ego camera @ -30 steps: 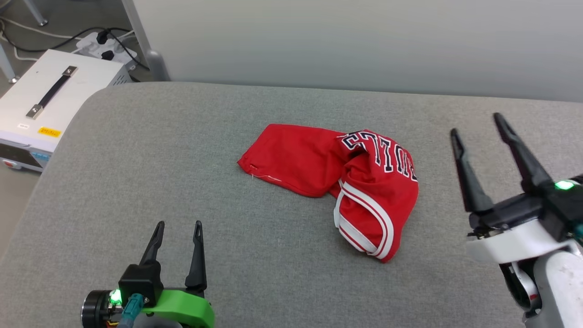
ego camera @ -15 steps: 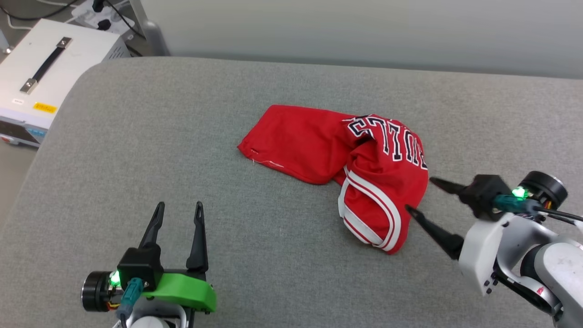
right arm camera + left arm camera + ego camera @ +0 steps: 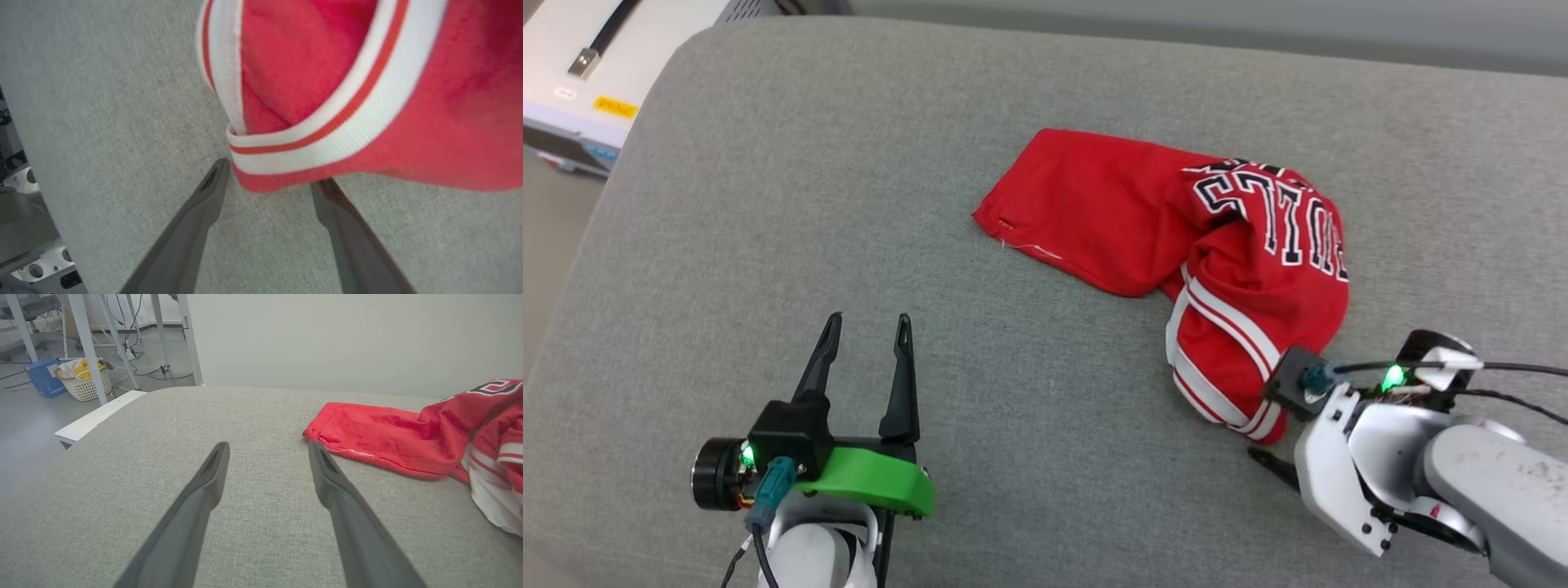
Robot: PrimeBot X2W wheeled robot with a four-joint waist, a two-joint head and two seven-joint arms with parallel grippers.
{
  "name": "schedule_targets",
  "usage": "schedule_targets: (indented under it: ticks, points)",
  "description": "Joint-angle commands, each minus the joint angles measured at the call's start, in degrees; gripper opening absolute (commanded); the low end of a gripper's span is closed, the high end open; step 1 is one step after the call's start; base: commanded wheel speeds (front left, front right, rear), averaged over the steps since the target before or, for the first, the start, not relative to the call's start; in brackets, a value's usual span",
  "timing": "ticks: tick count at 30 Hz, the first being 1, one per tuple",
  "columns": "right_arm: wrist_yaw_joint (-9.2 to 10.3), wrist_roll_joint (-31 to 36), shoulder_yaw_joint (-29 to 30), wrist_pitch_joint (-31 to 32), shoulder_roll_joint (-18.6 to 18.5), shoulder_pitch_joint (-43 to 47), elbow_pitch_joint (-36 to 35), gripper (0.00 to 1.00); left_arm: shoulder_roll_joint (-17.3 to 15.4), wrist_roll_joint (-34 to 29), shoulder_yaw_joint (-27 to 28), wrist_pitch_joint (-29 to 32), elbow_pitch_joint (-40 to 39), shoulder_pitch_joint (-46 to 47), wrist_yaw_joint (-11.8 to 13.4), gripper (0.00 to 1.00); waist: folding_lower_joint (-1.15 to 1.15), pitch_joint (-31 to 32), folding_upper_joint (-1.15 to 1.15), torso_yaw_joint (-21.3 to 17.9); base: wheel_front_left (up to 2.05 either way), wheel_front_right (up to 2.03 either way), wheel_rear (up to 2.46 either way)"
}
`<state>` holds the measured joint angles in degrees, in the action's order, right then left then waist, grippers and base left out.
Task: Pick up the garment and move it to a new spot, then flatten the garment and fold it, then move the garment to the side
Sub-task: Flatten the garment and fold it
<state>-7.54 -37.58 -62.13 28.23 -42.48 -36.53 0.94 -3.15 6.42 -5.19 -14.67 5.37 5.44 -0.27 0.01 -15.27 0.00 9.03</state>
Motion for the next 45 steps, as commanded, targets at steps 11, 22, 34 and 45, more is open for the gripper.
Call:
schedule_targets:
  ticks: [11,22,34,45]
  points:
    - [0.05,-2.1,-9.2,-6.2,3.7,-3.6,11.4,0.47,0.3,1.4,-0.9,-0.3,0.8,1.7,1.4,1.00,-0.01,-2.2,0.00,2.2,0.00,0.00,0.00]
    - [0.05,-4.1,-5.7,-18.0,3.4,-1.2,14.1,0.00,0.3,0.1,-0.6,-0.3,2.5,-1.9,1.1,1.00,-0.01,5.6,0.00,-1.1,0.00,0.00,0.00]
    - [0.05,-9.7,19.7,-25.7,-3.6,15.6,14.6,0.00,0.3,-0.4,0.2,-0.3,2.2,-6.3,1.2,1.00,-0.01,10.2,0.00,-4.5,0.00,0.00,0.00]
    - [0.05,-10.1,29.5,-25.7,-0.6,26.9,28.6,0.00,0.3,-0.5,-0.8,-0.3,2.6,-5.0,0.8,1.00,-0.01,8.5,0.00,-3.7,0.00,0.00,0.00]
